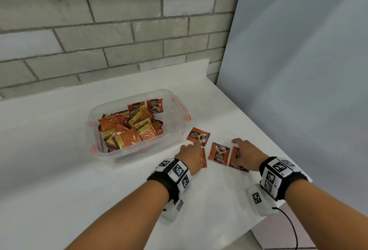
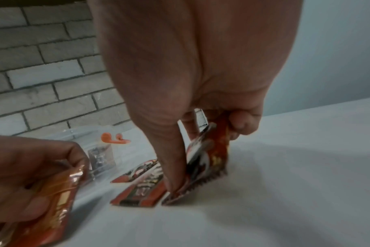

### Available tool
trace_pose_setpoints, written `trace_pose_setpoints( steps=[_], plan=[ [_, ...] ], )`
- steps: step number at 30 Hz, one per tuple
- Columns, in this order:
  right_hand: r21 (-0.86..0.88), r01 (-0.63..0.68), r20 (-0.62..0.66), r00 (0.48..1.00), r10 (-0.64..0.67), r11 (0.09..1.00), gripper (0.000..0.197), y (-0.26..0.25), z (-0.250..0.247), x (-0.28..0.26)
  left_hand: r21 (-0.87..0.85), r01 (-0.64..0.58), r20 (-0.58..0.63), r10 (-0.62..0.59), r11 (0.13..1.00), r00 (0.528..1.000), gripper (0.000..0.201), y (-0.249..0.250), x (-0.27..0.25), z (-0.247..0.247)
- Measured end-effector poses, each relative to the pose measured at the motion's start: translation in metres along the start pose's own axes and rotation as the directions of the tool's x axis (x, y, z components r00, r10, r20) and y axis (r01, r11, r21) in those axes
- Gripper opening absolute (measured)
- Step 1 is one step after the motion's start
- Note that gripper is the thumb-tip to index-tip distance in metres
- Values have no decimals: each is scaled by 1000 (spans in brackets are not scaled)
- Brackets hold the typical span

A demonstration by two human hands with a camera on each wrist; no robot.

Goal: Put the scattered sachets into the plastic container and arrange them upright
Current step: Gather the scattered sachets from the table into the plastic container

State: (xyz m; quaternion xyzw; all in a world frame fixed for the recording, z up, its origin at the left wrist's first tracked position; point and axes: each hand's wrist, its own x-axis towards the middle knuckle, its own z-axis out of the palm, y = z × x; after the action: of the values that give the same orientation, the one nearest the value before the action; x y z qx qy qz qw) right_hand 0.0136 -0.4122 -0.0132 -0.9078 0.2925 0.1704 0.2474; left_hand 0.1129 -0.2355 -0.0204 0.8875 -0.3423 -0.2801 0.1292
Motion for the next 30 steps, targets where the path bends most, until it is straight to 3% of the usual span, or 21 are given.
trace_pose_setpoints(
  steps=[5,11,14,21,24,27,30],
  plan=[
    [147,20,21,1000,-23,989,81,-15,0,6,5,13,-41,-13,1000,999,59,18,23,-9],
    [72,12,-28,1000,-10,997,65,-22,19,14,29,110,-14,-109,994,994,86,24,52,-8],
    [14,-21,-64,998,22,1000,62,-20,21,16,116,64,40,-70,991,997,82,21,57,-13],
    [174,11,-37,999,-5,985,52,-9,17,12,198,108,-31,-104,974,994,59,18,51,-14],
    [253,-12,-63,998,29,967,42,2,17,11,143,113,-48,-107,983,993,59,20,49,-10],
    [417,-50,-89,991,96,907,25,9,14,13,160,62,-3,-62,985,998,69,20,43,-6],
    [563,-68,-96,984,147,824,13,6,6,12,125,57,0,-57,991,998,51,19,33,-3]
  ],
)
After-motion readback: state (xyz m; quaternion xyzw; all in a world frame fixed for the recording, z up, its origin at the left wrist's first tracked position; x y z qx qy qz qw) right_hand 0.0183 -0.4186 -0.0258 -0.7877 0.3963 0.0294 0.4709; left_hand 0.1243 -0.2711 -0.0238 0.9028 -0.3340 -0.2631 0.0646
